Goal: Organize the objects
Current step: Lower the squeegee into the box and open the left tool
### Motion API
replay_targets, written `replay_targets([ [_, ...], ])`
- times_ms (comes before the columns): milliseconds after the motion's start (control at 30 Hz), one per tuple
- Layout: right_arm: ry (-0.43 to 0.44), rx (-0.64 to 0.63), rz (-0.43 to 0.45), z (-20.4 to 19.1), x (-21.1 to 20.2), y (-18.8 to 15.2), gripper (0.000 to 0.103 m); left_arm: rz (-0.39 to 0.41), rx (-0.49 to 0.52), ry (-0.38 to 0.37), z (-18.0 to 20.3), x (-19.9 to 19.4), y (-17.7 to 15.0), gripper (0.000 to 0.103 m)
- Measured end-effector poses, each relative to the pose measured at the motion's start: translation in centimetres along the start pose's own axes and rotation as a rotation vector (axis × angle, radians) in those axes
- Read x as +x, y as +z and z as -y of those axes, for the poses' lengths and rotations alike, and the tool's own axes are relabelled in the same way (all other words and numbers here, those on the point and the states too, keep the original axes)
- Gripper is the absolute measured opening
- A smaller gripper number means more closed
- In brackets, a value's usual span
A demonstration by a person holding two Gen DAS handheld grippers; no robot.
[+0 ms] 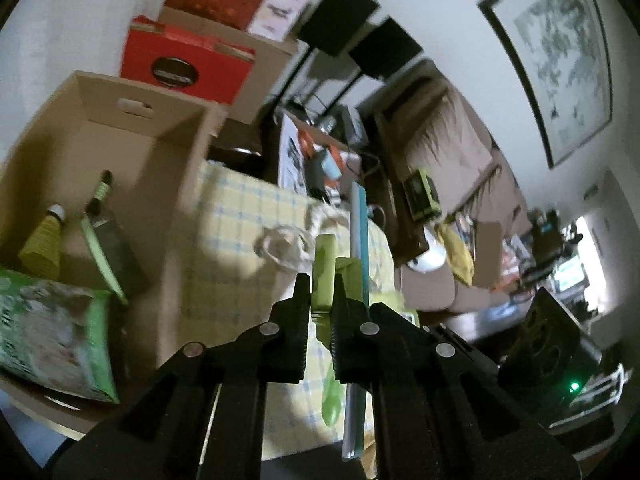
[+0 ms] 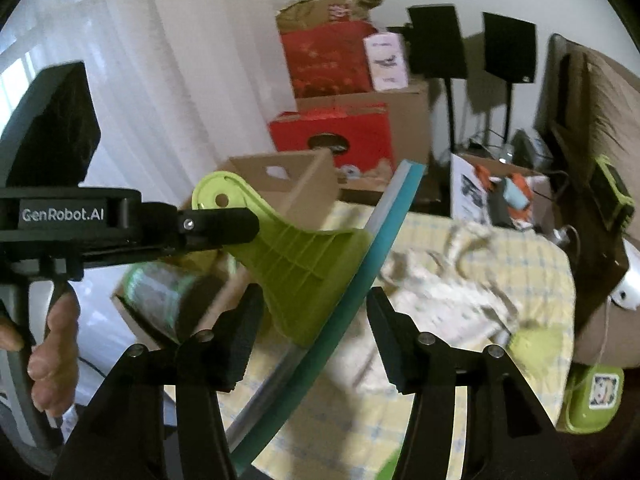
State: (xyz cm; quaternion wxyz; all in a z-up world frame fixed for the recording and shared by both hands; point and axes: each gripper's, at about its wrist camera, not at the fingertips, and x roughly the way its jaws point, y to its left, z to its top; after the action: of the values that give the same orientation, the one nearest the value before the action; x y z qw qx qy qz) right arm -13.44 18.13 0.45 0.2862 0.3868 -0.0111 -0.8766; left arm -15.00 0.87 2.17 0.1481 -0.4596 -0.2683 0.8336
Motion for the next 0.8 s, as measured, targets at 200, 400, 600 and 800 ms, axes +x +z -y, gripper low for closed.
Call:
replay_targets([
  [200,0.059,-0.023,-0.009,-2.1,2.7,3.5,0.056,0.064,-0.061,0.030,-3.4,-1.8,2.7,0.008],
  [400,0.056,-0.077,-0.032,-4.5,5.9,5.7,0.056,0.114,-0.100,0.090,-6.9,-3.2,4.7,0.008],
  [600,0.059,-0.083,-0.041,-5.0,7.7,5.9,0.056,0.145,-0.167,0.169,-11.3,-2.8,6.7,0.008],
  [800,0.045,-0.090,-0.066,-5.1,9.4,5.6,0.056,0.123,-0.210,0.215,-14.3,-0.4,7.1,0.008],
])
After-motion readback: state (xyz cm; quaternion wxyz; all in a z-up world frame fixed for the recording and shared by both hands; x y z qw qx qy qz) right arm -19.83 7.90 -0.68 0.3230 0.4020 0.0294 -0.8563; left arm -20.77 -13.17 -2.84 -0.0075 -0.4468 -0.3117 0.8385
